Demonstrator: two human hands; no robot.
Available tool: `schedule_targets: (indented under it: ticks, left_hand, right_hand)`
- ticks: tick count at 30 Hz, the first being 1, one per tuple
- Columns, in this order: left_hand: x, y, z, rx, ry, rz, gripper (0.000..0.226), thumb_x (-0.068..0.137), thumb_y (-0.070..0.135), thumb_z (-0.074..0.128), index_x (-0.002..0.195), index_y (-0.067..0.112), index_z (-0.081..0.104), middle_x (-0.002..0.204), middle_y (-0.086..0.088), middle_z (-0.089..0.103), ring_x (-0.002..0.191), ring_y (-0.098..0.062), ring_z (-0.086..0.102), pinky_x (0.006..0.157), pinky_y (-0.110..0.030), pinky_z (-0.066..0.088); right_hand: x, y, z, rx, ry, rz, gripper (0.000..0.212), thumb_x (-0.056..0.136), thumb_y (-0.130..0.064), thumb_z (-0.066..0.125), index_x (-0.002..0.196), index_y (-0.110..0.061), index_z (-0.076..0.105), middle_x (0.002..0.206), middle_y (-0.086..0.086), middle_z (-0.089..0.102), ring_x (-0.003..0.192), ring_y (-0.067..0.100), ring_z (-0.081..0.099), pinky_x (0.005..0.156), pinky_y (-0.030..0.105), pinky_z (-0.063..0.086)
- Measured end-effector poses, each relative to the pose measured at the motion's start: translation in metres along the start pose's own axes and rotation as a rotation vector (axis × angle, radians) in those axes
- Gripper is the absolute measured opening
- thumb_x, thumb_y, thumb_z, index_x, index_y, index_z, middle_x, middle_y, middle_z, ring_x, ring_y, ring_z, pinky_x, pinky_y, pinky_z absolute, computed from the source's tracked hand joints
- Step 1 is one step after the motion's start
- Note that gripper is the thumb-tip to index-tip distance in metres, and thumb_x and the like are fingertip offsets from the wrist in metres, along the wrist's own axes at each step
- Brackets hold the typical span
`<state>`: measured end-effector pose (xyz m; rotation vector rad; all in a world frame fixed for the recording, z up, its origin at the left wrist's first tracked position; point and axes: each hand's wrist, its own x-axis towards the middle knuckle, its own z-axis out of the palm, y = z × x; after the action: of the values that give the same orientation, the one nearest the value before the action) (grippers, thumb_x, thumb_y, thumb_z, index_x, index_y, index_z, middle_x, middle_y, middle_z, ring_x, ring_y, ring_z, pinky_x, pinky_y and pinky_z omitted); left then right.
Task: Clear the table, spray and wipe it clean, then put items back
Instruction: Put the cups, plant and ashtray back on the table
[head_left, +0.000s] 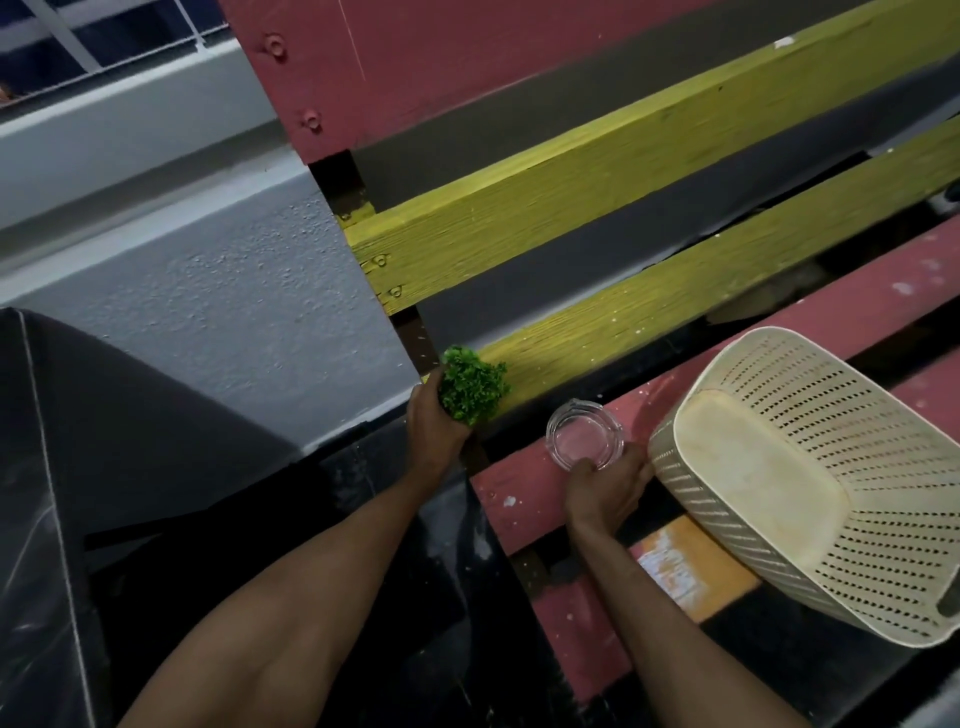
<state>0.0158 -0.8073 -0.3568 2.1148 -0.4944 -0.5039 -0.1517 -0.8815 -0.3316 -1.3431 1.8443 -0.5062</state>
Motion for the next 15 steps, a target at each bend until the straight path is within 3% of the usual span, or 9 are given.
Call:
schedule_targets:
  ticks: [4, 9, 12, 15]
  left_hand:
    - [0.0, 0.007, 0.009, -0.034, 0.079, 0.012, 0.061, 0.068, 0.013, 0.094, 0.123, 0.002, 0.07, 0.118, -0.016, 0.074, 0.111, -0.031, 0.068, 0.095, -0.045, 0.056]
    - [-0.017, 0.021, -0.016, -0.053, 0.006, 0.086, 0.064, 0.063, 0.027, 0.098, 0.119, 0.007, 0.074, 0.109, -0.007, 0.078, 0.103, -0.022, 0.072, 0.09, -0.034, 0.057]
    - [-0.032, 0.052, -0.062, -0.068, -0.032, 0.125, 0.052, 0.063, 0.046, 0.088, 0.103, 0.015, 0.076, 0.092, 0.01, 0.079, 0.087, 0.001, 0.07, 0.075, -0.021, 0.054]
    - [-0.046, 0.096, -0.13, -0.052, -0.064, 0.082, 0.039, 0.064, 0.034, 0.092, 0.098, 0.025, 0.076, 0.078, 0.024, 0.074, 0.076, 0.019, 0.062, 0.069, -0.013, 0.049]
  right_hand:
    - [0.005, 0.004, -0.005, 0.025, -0.029, 0.002, 0.039, 0.083, -0.001, 0.061, 0.121, -0.004, 0.055, 0.129, 0.02, 0.055, 0.113, 0.038, 0.057, 0.095, 0.041, 0.044]
    - [-0.013, 0.001, -0.03, 0.049, -0.096, -0.032, 0.031, 0.083, 0.0, 0.061, 0.111, -0.011, 0.054, 0.115, 0.018, 0.065, 0.103, 0.037, 0.062, 0.081, 0.035, 0.044]
    - [-0.047, -0.02, -0.057, 0.049, -0.158, -0.071, 0.032, 0.082, 0.002, 0.061, 0.111, -0.01, 0.055, 0.11, 0.02, 0.067, 0.1, 0.039, 0.062, 0.081, 0.039, 0.046]
    - [-0.095, -0.055, -0.088, 0.095, -0.22, -0.089, 0.03, 0.079, 0.005, 0.061, 0.103, -0.013, 0.055, 0.099, 0.015, 0.066, 0.094, 0.038, 0.062, 0.076, 0.038, 0.046]
